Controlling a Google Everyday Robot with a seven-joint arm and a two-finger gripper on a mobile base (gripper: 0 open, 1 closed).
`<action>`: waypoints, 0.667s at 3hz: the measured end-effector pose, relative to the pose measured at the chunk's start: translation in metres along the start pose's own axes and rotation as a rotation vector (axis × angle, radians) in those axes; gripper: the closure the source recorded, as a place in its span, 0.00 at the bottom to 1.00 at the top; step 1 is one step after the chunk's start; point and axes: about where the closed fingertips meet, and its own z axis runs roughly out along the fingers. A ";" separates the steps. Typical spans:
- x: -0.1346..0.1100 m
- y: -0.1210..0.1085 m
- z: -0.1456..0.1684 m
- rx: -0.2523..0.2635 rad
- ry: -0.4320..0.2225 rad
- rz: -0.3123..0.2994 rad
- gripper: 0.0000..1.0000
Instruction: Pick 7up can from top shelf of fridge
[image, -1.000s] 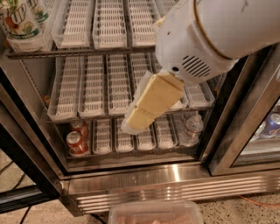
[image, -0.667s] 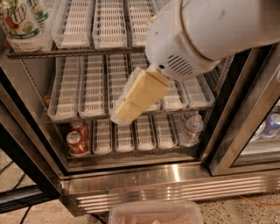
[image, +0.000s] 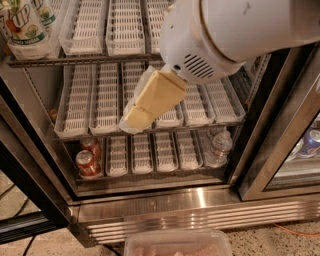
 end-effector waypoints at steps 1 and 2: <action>0.000 0.000 0.000 0.000 0.000 0.000 0.00; -0.006 -0.009 0.017 0.040 -0.042 -0.001 0.00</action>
Offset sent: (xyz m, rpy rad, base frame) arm 0.0906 0.0301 -0.0439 0.1628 -0.1216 -0.0450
